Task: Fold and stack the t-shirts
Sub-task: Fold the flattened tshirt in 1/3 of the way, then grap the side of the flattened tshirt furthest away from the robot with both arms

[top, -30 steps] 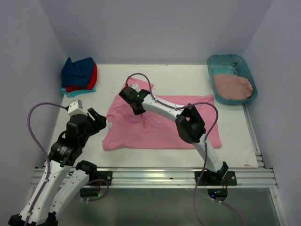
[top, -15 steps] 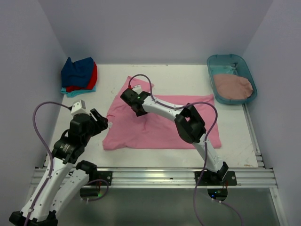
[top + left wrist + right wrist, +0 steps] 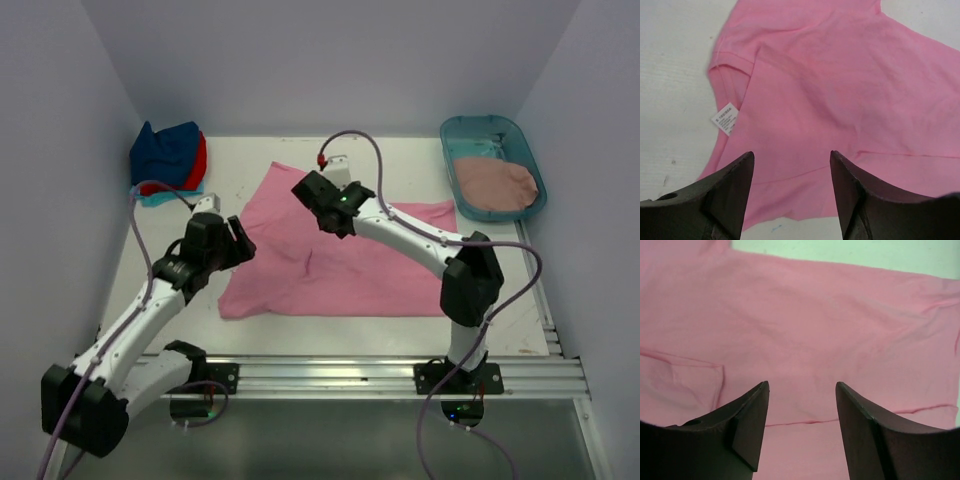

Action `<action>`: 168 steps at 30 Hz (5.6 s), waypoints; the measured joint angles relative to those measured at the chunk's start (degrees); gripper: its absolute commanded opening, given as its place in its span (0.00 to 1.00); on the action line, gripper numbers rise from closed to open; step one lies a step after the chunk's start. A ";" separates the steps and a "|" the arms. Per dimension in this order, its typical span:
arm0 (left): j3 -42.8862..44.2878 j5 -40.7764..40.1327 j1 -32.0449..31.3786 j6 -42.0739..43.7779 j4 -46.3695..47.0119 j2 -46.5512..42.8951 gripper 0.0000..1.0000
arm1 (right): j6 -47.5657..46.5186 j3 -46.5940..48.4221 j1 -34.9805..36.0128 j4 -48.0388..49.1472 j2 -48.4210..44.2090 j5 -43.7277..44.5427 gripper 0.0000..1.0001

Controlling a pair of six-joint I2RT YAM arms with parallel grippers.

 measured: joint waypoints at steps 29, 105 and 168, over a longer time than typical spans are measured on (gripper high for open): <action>90.49 -1.46 4.42 15.76 1.25 95.12 0.72 | -4.68 -33.31 -6.58 4.76 -38.75 -11.37 0.71; 67.21 0.04 18.84 16.11 6.64 83.76 0.00 | -3.89 5.27 -35.76 7.26 11.63 -8.37 0.81; 66.79 4.96 19.45 15.89 6.60 81.00 0.00 | -9.84 21.90 -42.42 8.81 27.82 -8.63 0.00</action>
